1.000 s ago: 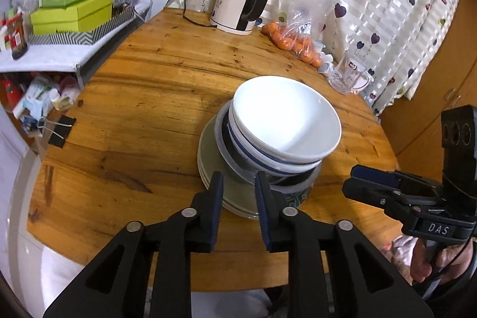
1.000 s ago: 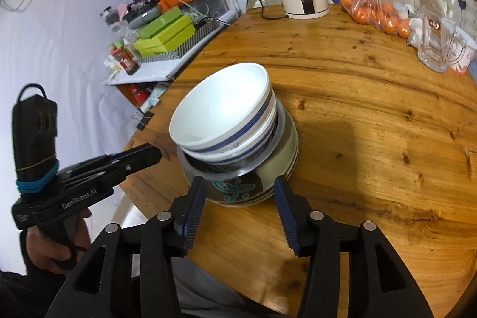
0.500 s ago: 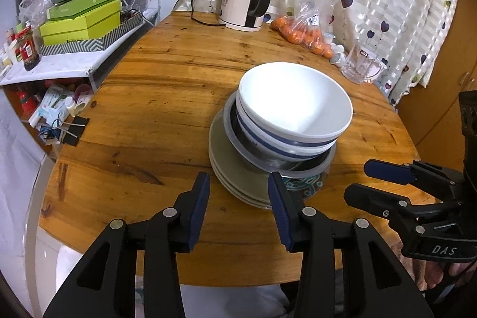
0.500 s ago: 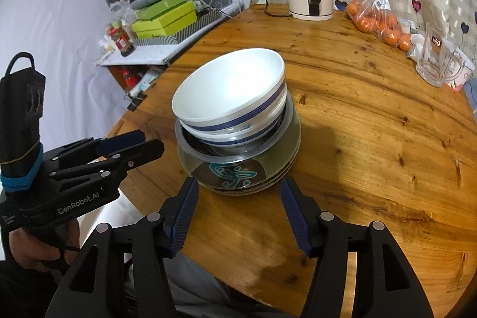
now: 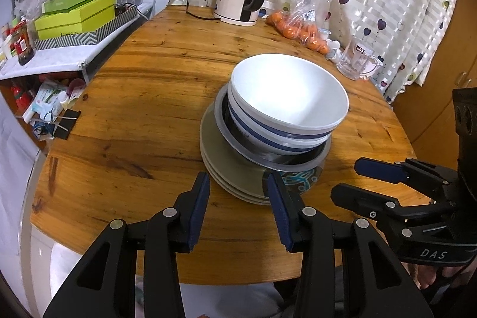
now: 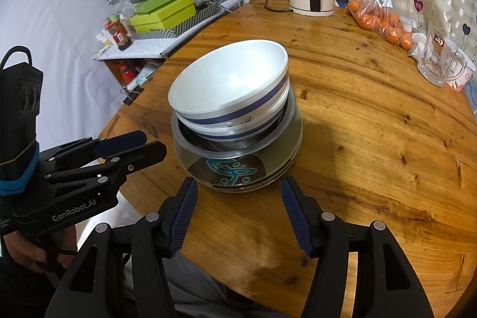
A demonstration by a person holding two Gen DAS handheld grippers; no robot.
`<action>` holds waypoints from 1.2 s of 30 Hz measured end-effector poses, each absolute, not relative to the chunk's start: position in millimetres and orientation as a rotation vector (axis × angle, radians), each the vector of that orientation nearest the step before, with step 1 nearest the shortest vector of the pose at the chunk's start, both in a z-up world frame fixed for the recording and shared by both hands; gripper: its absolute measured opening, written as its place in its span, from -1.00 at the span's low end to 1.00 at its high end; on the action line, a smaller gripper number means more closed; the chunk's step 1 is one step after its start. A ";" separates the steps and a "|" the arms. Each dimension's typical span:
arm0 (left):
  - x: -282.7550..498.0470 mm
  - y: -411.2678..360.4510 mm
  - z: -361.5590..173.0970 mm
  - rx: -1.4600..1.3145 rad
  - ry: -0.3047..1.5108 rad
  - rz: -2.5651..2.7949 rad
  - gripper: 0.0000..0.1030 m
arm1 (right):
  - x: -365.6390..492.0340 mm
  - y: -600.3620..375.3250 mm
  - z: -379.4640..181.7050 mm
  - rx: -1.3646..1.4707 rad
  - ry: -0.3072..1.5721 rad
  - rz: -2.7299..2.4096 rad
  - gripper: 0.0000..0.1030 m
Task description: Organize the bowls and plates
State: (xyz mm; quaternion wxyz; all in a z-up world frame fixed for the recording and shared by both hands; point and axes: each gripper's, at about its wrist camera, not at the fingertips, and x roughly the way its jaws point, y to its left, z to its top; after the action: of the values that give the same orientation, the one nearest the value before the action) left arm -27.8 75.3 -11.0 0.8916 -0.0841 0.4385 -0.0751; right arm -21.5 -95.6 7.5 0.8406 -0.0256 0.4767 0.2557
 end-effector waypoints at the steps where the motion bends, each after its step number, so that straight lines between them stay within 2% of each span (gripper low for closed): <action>1: -27.6 75.0 -11.0 -0.170 0.911 -0.151 -0.19 | -21.2 -95.9 7.0 -0.055 1.008 0.540 0.15; 36: -25.4 69.2 -16.5 -0.139 0.934 -0.115 -0.19 | -16.9 -101.3 1.5 -0.049 1.017 0.532 0.17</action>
State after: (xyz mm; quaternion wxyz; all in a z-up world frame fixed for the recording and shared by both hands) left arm -25.4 69.2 -16.5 0.8890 -0.0668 0.4496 -0.0552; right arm -16.9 -101.3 1.5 0.8395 -0.0234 0.4810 0.2518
